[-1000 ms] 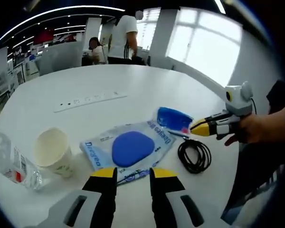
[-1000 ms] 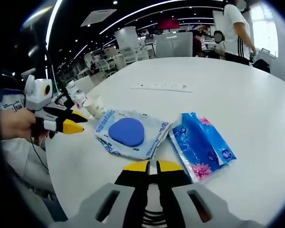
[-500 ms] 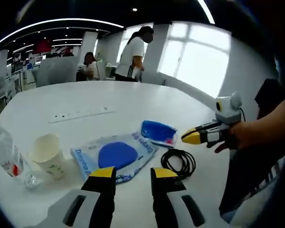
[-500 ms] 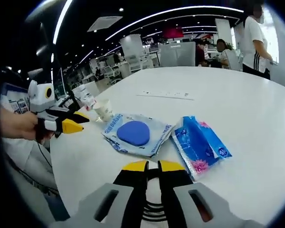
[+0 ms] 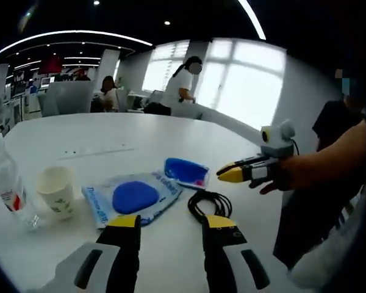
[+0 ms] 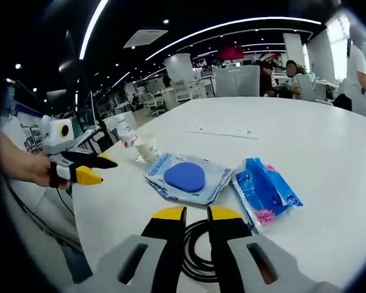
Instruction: Arrange the tabletop items into an orderly group along one side of the table until the central work area is clear of visible clutter.
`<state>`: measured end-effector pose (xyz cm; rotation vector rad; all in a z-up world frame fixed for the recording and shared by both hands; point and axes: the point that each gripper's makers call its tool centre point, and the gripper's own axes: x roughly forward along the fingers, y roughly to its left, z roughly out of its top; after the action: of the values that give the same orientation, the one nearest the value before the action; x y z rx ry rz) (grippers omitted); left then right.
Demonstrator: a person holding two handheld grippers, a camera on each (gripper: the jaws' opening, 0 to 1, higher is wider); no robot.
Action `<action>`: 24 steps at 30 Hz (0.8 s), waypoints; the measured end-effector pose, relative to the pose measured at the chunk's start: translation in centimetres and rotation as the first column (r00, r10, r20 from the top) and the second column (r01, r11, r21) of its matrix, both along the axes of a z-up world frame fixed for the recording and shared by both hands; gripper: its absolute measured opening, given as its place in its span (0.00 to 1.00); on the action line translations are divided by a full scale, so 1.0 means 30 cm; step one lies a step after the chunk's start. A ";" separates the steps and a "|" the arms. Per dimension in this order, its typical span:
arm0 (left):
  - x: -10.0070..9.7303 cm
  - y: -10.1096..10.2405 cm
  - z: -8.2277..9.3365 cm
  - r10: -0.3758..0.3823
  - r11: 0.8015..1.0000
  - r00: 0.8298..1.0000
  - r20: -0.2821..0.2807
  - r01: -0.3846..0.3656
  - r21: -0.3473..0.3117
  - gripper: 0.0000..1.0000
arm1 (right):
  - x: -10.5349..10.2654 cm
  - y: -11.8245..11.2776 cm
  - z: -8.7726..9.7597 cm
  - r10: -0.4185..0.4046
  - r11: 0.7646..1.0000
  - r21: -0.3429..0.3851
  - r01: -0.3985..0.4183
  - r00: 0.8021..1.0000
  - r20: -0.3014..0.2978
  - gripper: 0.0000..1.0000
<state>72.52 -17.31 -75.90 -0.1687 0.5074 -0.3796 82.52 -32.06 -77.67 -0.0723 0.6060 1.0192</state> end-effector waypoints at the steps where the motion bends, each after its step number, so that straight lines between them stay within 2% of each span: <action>1: -0.011 -0.008 0.002 -0.002 1.000 1.000 0.003 0.002 -0.001 0.42 | -0.002 0.000 0.000 0.001 1.000 0.001 -0.001 1.000 0.000 0.11; 5: -0.058 -0.028 0.010 -0.026 1.000 0.999 0.019 0.026 0.013 0.46 | -0.020 -0.001 0.004 0.005 1.000 -0.001 -0.005 1.000 0.005 0.13; 12: -0.114 -0.044 0.016 -0.028 1.000 0.999 0.030 0.027 0.013 0.51 | 0.000 -0.018 -0.006 0.017 1.000 -0.010 -0.017 1.000 0.012 0.18; 17: -0.134 -0.049 0.013 -0.033 0.999 0.999 0.038 0.032 0.022 0.54 | -0.003 -0.023 0.002 0.026 0.999 -0.030 -0.025 1.000 0.018 0.19; 19: -0.137 -0.049 0.012 -0.041 0.999 0.998 0.040 0.040 0.034 0.56 | 0.024 -0.032 -0.008 0.026 0.999 -0.035 -0.025 0.999 0.019 0.19; 24: -0.137 -0.045 0.014 -0.045 0.998 0.998 0.051 0.043 0.039 0.61 | 0.035 -0.027 -0.001 0.035 0.998 -0.055 -0.033 0.999 0.026 0.19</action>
<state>68.40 -18.66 -75.47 -0.1104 0.4676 -0.4161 83.55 -32.88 -77.69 -0.1442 0.6098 1.0334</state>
